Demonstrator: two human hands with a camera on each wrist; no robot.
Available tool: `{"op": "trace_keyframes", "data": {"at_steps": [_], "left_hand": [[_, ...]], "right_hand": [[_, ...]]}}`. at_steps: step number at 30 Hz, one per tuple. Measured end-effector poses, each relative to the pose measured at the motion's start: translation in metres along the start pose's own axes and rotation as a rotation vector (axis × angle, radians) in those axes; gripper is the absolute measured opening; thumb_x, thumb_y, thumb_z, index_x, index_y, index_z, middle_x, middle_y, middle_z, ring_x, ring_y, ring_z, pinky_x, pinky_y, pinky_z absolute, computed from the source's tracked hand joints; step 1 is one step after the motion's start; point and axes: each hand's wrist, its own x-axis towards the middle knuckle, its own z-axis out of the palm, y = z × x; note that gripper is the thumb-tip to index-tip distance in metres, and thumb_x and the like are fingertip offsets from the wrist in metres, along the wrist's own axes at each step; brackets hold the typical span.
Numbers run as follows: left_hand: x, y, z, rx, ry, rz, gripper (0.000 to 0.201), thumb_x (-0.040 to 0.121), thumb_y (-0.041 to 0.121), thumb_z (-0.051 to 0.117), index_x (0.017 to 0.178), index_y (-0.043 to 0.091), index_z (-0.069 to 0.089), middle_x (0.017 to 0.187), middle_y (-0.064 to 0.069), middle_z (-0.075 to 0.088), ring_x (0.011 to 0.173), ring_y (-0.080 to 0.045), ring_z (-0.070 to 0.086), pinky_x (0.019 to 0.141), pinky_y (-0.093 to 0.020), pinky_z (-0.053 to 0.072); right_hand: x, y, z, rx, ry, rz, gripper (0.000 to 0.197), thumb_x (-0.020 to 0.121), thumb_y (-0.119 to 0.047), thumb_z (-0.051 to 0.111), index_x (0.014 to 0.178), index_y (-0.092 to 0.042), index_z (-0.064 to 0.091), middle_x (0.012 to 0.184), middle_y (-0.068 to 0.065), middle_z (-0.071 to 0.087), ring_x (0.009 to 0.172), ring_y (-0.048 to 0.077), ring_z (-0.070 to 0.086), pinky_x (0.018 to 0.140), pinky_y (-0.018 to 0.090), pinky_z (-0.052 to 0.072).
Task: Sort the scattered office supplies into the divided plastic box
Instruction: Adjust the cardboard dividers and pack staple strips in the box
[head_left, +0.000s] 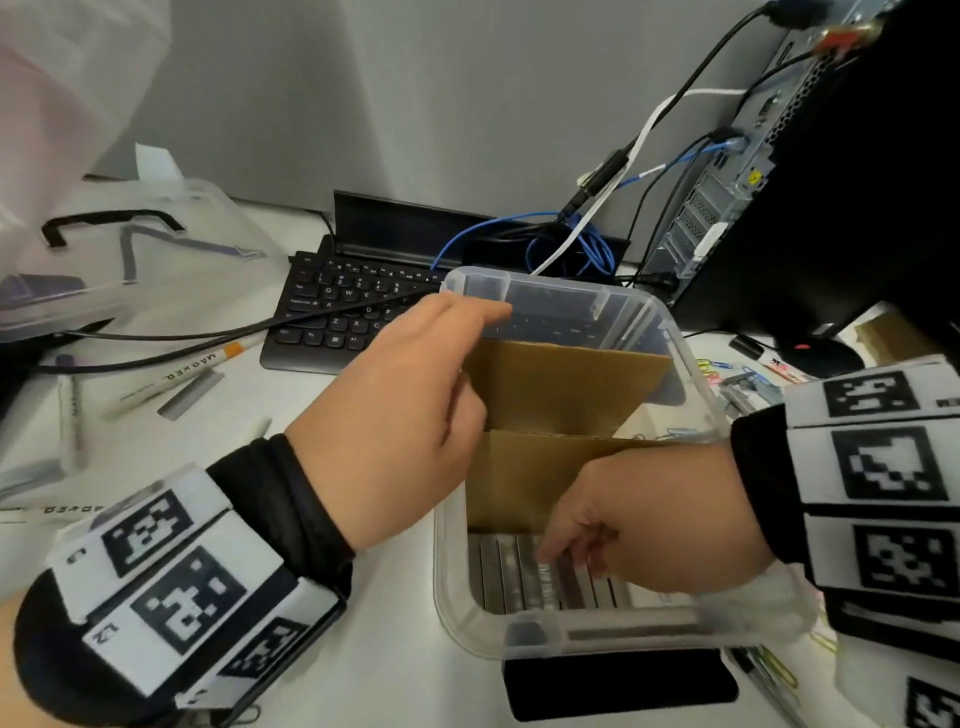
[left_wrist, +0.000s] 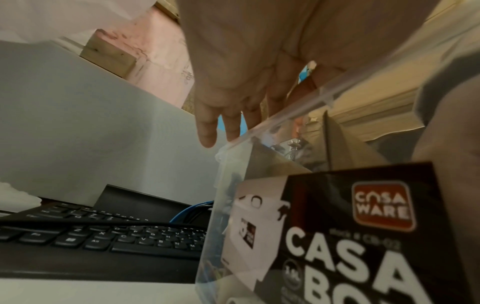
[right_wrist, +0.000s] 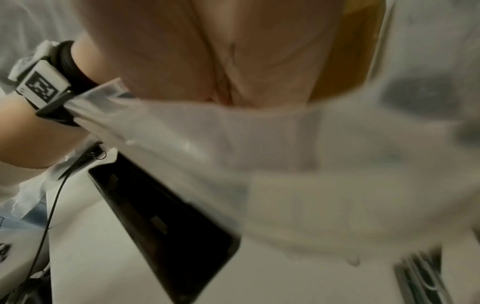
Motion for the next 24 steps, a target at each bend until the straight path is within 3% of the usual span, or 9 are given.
{"op": "trace_keyframes", "data": {"at_steps": [2, 4, 6, 8, 12, 15, 19, 22, 24], "left_hand": [[0.000, 0.001, -0.001, -0.003, -0.009, -0.003, 0.053, 0.082, 0.010, 0.039, 0.134, 0.012, 0.048, 0.126, 0.000, 0.053, 0.115, -0.005, 0.044, 0.096, -0.001, 0.025], [0.001, 0.001, -0.001, -0.001, -0.012, -0.002, 0.053, 0.081, 0.010, 0.039, 0.133, 0.013, 0.049, 0.126, 0.000, 0.053, 0.115, -0.005, 0.044, 0.096, 0.000, 0.024], [0.001, 0.001, -0.001, 0.001, -0.016, -0.001, 0.052, 0.081, 0.010, 0.039, 0.132, 0.012, 0.050, 0.126, 0.000, 0.053, 0.114, -0.005, 0.044, 0.095, 0.001, 0.024], [0.001, 0.001, -0.001, 0.006, -0.017, -0.002, 0.052, 0.081, 0.010, 0.039, 0.131, 0.012, 0.051, 0.124, 0.000, 0.053, 0.112, -0.005, 0.045, 0.094, 0.001, 0.024], [0.001, 0.003, -0.001, 0.008, -0.014, -0.001, 0.051, 0.080, 0.009, 0.039, 0.130, 0.012, 0.051, 0.122, 0.000, 0.052, 0.110, -0.003, 0.044, 0.092, 0.003, 0.023], [0.002, 0.003, -0.001, 0.023, -0.013, -0.001, 0.051, 0.080, 0.010, 0.038, 0.130, 0.013, 0.051, 0.123, 0.001, 0.052, 0.110, -0.004, 0.044, 0.091, 0.004, 0.022], [0.001, 0.004, -0.001, 0.024, -0.009, -0.005, 0.052, 0.080, 0.011, 0.037, 0.129, 0.014, 0.052, 0.122, 0.001, 0.052, 0.104, -0.001, 0.045, 0.088, 0.005, 0.024], [0.001, 0.005, -0.001, 0.033, -0.005, -0.003, 0.051, 0.080, 0.011, 0.037, 0.128, 0.014, 0.053, 0.120, 0.002, 0.052, 0.092, 0.000, 0.046, 0.083, 0.006, 0.025], [0.000, 0.005, -0.001, 0.039, -0.002, -0.001, 0.050, 0.080, 0.011, 0.037, 0.127, 0.014, 0.053, 0.118, 0.003, 0.051, 0.088, -0.001, 0.047, 0.080, 0.005, 0.026]], "right_hand": [[0.003, -0.003, 0.005, -0.082, 0.065, 0.046, 0.032, 0.097, -0.011, 0.047, 0.124, -0.018, 0.061, 0.121, 0.003, 0.063, 0.106, 0.019, 0.058, 0.080, 0.017, 0.039], [0.010, 0.000, 0.003, -0.065, -0.113, 0.050, 0.035, 0.098, -0.009, 0.044, 0.131, -0.012, 0.055, 0.124, 0.005, 0.058, 0.102, 0.020, 0.054, 0.093, 0.020, 0.037], [0.015, 0.005, 0.000, -0.041, -0.236, 0.017, 0.028, 0.099, -0.009, 0.043, 0.124, -0.011, 0.057, 0.106, 0.002, 0.054, 0.092, 0.018, 0.050, 0.102, 0.026, 0.034], [0.016, 0.008, 0.004, -0.043, -0.193, -0.010, 0.020, 0.099, -0.010, 0.045, 0.107, -0.013, 0.062, 0.097, 0.003, 0.057, 0.085, 0.018, 0.054, 0.097, 0.025, 0.038], [0.012, 0.007, 0.020, -0.041, 0.150, 0.031, 0.027, 0.091, -0.006, 0.054, 0.113, -0.016, 0.066, 0.104, 0.005, 0.068, 0.088, 0.015, 0.059, 0.066, 0.011, 0.041], [0.010, 0.007, 0.021, 0.002, 0.151, 0.031, 0.027, 0.091, -0.006, 0.054, 0.113, -0.014, 0.067, 0.102, 0.007, 0.068, 0.088, 0.015, 0.056, 0.049, 0.005, 0.034], [0.014, 0.015, 0.017, -0.084, 0.025, -0.009, 0.029, 0.095, -0.009, 0.049, 0.121, -0.008, 0.061, 0.104, 0.009, 0.065, 0.081, 0.019, 0.057, 0.053, 0.009, 0.036], [0.009, 0.016, 0.006, -0.080, -0.174, -0.053, 0.035, 0.097, -0.005, 0.044, 0.132, -0.005, 0.051, 0.125, 0.014, 0.056, 0.101, 0.028, 0.055, 0.062, 0.021, 0.043], [0.003, 0.011, -0.003, 0.047, -0.189, 0.037, 0.034, 0.096, -0.006, 0.047, 0.130, -0.011, 0.053, 0.129, 0.010, 0.056, 0.109, 0.030, 0.059, 0.070, 0.023, 0.049]]}}
